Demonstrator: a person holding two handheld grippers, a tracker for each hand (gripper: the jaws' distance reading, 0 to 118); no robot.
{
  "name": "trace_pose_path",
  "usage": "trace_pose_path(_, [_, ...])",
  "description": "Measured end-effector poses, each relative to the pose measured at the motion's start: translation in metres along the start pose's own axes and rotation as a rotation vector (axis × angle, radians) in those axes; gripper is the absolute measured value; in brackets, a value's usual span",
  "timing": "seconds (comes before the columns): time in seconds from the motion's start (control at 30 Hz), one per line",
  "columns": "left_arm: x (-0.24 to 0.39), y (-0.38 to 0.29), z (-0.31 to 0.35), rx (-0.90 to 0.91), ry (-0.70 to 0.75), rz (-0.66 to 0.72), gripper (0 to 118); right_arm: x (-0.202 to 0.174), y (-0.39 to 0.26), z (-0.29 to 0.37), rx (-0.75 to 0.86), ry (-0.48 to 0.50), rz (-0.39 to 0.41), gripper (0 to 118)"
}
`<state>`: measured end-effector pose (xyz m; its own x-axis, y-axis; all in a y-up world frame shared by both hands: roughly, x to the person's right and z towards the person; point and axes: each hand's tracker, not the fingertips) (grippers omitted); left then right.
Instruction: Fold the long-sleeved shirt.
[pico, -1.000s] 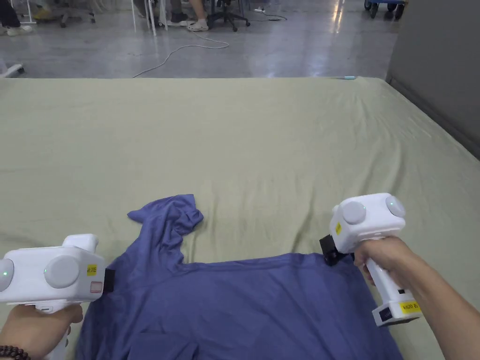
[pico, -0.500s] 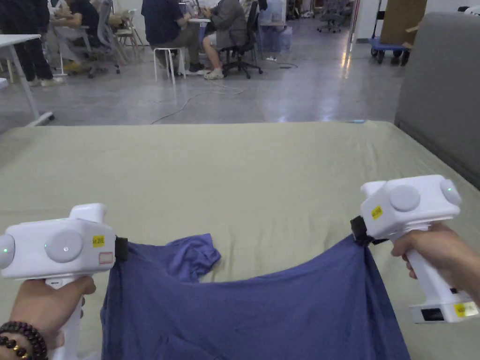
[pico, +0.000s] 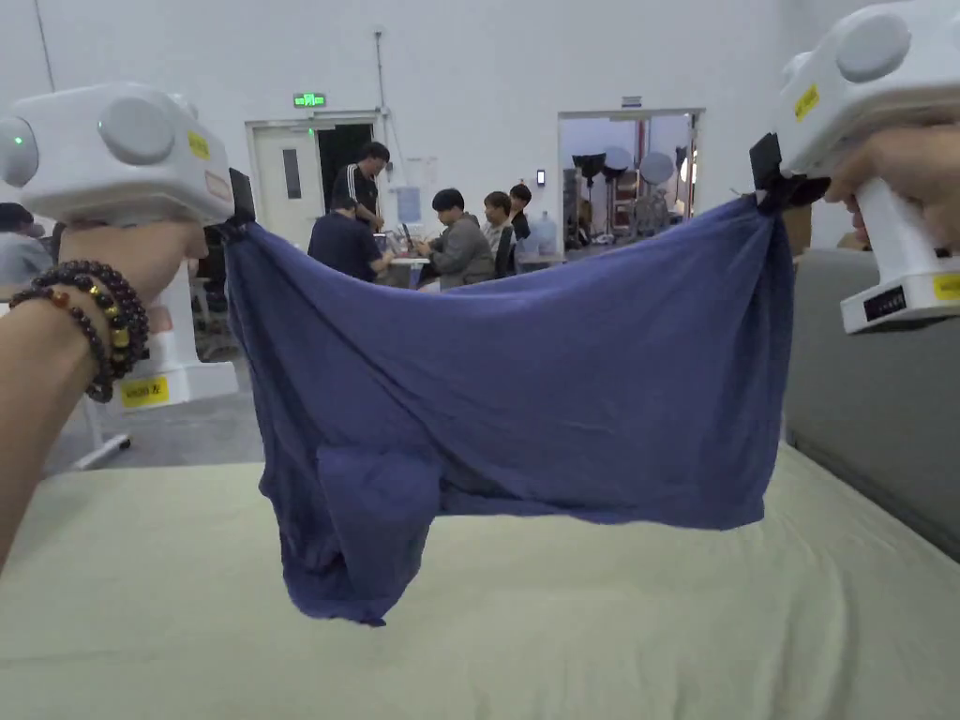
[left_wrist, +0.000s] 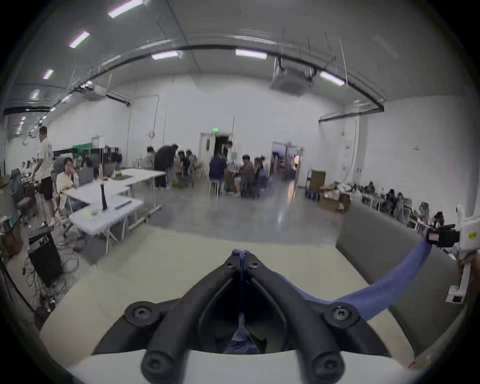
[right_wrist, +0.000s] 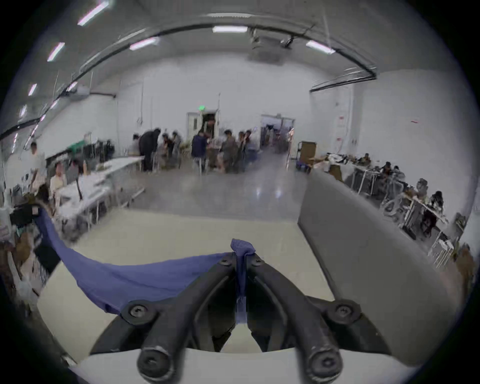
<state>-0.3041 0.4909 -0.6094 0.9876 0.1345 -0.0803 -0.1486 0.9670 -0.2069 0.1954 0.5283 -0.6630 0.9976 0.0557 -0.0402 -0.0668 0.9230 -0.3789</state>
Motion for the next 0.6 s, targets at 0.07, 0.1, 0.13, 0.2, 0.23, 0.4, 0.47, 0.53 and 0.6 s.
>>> trace_pose_path(0.07, [0.008,0.023,0.001,0.025,0.040,-0.051,0,-0.004,0.012,0.018,0.013,-0.029,0.016,2])
trace_pose_path(0.1, [0.009,0.029,0.002,0.043,0.058,-0.055,0,-0.004,0.018,0.021,0.015,-0.040,0.020,2])
trace_pose_path(0.13, [0.010,0.034,0.003,0.046,0.065,-0.036,0,-0.005,0.023,0.024,0.018,-0.048,0.012,2])
trace_pose_path(0.2, [0.009,0.042,0.005,0.061,0.073,0.004,0,-0.002,0.028,0.023,0.029,-0.071,-0.014,2])
trace_pose_path(0.23, [0.008,0.045,0.006,0.059,0.070,0.025,0,-0.001,0.029,0.025,0.032,-0.073,-0.027,2])
trace_pose_path(0.4, [0.009,0.040,0.005,0.045,0.102,0.008,0,-0.002,0.020,0.019,0.027,-0.079,-0.028,2])
trace_pose_path(0.47, [0.004,0.036,0.004,0.040,0.075,0.014,0,0.001,0.015,0.012,0.006,-0.078,-0.036,2])
trace_pose_path(0.53, [0.003,0.027,0.001,0.013,0.069,0.033,0,0.003,0.006,0.007,-0.010,-0.064,-0.069,2])
trace_pose_path(0.6, [0.001,0.016,-0.001,0.015,0.067,0.017,0,0.003,-0.005,-0.003,-0.014,-0.064,-0.068,2])
